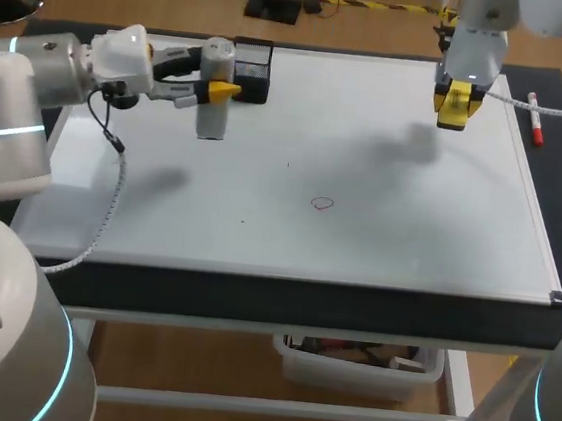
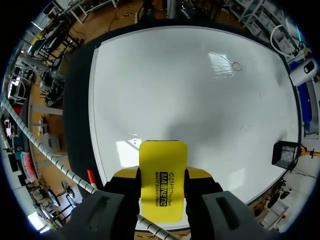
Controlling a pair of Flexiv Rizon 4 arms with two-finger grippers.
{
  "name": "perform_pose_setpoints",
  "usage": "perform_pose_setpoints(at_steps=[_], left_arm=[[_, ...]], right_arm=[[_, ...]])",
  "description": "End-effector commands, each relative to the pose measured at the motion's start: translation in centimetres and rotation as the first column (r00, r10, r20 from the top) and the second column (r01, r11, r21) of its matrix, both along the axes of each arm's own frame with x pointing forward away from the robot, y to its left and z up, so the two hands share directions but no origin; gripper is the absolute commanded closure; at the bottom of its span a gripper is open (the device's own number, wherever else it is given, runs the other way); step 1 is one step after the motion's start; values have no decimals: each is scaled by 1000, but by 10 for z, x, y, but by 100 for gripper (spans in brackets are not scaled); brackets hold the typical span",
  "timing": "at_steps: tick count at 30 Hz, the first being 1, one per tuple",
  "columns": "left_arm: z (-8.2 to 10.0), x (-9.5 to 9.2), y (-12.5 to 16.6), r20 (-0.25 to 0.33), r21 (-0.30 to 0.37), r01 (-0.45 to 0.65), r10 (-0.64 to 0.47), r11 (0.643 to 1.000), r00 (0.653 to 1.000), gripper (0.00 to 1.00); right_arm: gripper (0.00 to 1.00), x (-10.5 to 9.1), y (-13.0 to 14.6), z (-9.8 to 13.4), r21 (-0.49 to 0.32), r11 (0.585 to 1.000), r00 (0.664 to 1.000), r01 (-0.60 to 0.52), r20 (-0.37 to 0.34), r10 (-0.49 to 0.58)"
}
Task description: Pick up the inspection probe, press it on each red-marked spot on the whiteboard one by one, put down the probe, pick up the eraser, and wipe off all the red marks.
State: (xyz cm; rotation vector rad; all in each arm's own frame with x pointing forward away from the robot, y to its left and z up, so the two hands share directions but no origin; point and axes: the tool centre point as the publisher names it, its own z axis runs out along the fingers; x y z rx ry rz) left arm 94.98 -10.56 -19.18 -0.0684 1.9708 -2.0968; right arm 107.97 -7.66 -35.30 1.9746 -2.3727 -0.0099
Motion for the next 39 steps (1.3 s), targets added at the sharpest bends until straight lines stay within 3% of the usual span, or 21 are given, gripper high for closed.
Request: perform_pose_setpoints(at_steps=[1, 5, 13, 20, 39], left_arm=[[1, -7, -22, 2, -3, 44, -44, 999, 999, 100], [0, -22, -49, -36, 9, 134, -134, 991, 990, 100], [-13, -54, -101, -71, -58, 313, -317, 948, 946, 100], [-24, -74, -125, -89, -123, 412, -423, 903, 902, 100], [-45, -72, -170, -44, -151, 575, -587, 804, 809, 100]], right_arm=[[100, 1, -1, 1, -2, 1000, 1000, -3, -1, 3], [100, 1, -1, 1, -2, 1000, 1000, -3, -1, 3], [100, 1, -1, 1, -2, 1000, 1000, -3, -1, 3], [100, 1, -1, 1, -2, 1000, 1000, -3, -1, 3], [100, 1, -1, 1, -2, 1000, 1000, -3, -1, 3]])
